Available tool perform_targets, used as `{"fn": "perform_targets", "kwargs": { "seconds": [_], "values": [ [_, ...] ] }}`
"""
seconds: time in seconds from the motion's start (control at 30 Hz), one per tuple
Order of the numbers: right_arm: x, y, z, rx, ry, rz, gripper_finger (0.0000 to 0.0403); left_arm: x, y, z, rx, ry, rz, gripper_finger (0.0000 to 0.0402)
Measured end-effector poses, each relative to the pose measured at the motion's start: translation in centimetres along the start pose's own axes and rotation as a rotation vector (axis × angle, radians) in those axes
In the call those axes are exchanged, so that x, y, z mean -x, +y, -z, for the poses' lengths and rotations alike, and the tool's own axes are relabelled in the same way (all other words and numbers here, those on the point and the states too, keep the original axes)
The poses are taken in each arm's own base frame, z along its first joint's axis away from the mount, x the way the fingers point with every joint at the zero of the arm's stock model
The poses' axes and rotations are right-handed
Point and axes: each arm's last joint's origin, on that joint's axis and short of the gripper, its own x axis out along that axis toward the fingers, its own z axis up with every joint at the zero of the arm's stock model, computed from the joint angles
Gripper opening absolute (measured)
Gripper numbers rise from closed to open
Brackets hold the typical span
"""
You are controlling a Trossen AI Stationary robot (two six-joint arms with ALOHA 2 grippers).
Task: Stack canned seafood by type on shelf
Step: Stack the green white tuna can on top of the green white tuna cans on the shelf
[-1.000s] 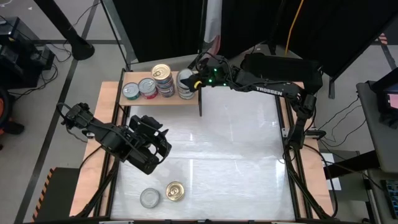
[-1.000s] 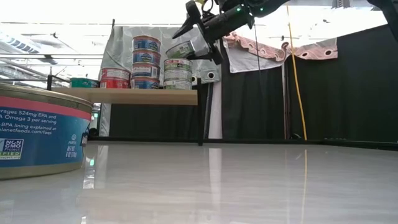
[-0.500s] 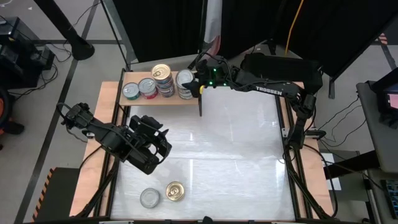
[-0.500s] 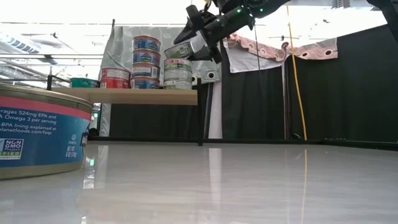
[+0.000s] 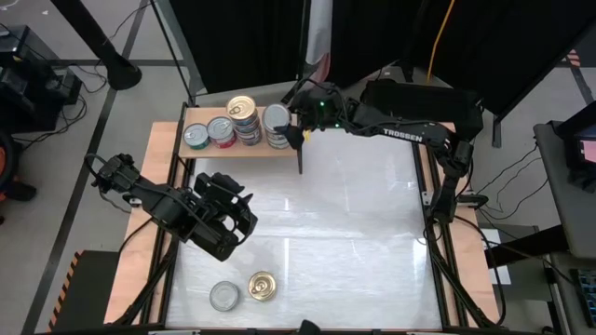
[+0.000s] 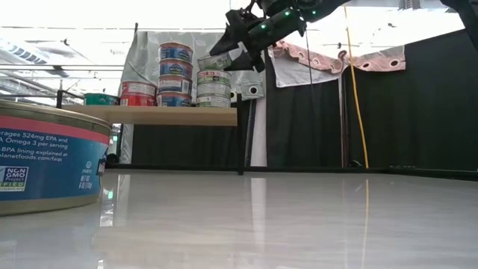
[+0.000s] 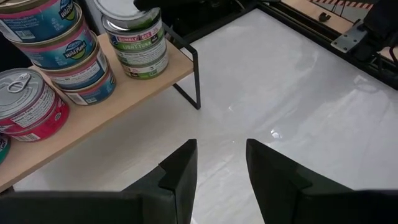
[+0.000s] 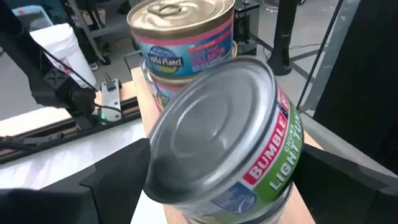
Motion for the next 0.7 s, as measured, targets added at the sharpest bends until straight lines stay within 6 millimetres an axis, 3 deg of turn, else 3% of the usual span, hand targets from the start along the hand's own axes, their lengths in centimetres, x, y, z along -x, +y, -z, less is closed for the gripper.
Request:
{"fn": "perform_targets", "kwargs": {
  "seconds": [0.3,0.5,0.6,0.7],
  "values": [
    [0.1,-0.3,-0.6,0.083,-0.063,0.003,0.0397,0.0,-0.1,0.1,0.004,0.040,0.013,0.0138],
    [-0.1,-0.3,-0.7,0.111,-0.075,0.013,0.0398,0.0,-0.5,0.2,0.036,0.094,0.058,0.0138],
    [1.5,0.2,-2.1,0.115,-0.147,0.061,0.0398,0.8,-1.2,1.0,0.049,0.236,0.150,0.0138],
    [5.2,1.0,-5.4,0.099,-0.239,0.110,0.0397,2.7,-2.4,3.2,0.055,0.383,0.258,0.0138]
  ]
}}
